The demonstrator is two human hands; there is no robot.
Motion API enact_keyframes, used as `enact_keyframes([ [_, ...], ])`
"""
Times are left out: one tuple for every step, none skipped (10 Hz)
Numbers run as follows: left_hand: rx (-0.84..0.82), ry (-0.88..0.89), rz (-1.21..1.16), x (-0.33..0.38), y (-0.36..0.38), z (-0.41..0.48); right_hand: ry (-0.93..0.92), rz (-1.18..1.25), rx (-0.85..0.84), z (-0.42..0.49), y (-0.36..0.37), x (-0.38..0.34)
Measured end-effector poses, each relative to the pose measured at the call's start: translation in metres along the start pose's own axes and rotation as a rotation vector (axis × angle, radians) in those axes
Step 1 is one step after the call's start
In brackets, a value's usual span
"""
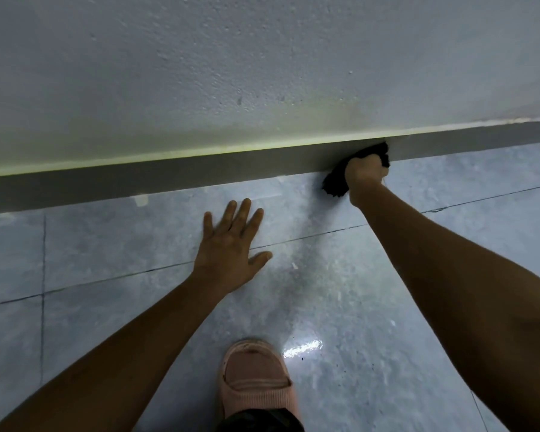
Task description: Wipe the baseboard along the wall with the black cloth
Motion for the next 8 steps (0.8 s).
enact_keyframes([
  [0.005,0.001,0.004,0.000,0.000,-0.001,-0.042,0.007,-0.033,0.009,0.002,0.008],
  [-0.008,0.000,0.002,0.000,-0.001,-0.001,-0.117,0.271,0.088,0.004,-0.016,-0.009],
  [-0.030,-0.001,0.000,-0.001,-0.003,-0.001,-0.091,0.151,0.154,0.014,-0.029,-0.021],
  [-0.040,0.000,-0.017,-0.001,-0.003,-0.001,0.014,0.013,0.052,0.020,-0.028,-0.008],
  [-0.040,-0.004,-0.012,-0.001,-0.002,-0.001,-0.005,-0.255,0.001,0.022,-0.027,-0.003],
  [-0.042,-0.001,-0.005,-0.001,-0.002,-0.001,-0.149,-0.138,0.113,0.021,-0.039,-0.026],
  [-0.032,-0.002,-0.015,-0.001,-0.003,-0.001,-0.074,0.148,0.120,0.024,-0.042,-0.022],
  [-0.026,0.003,-0.029,-0.001,-0.002,-0.001,-0.043,-0.233,-0.021,0.030,-0.032,-0.011],
])
Point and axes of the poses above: each hand's wrist, its own z-axis towards the middle knuckle, its own y-axis out of the palm, x = y × z, the point moved 9 cm from there along z, towards the middle knuckle, and after that the axes turned 9 degrees about -x, right-handed, at the moved point
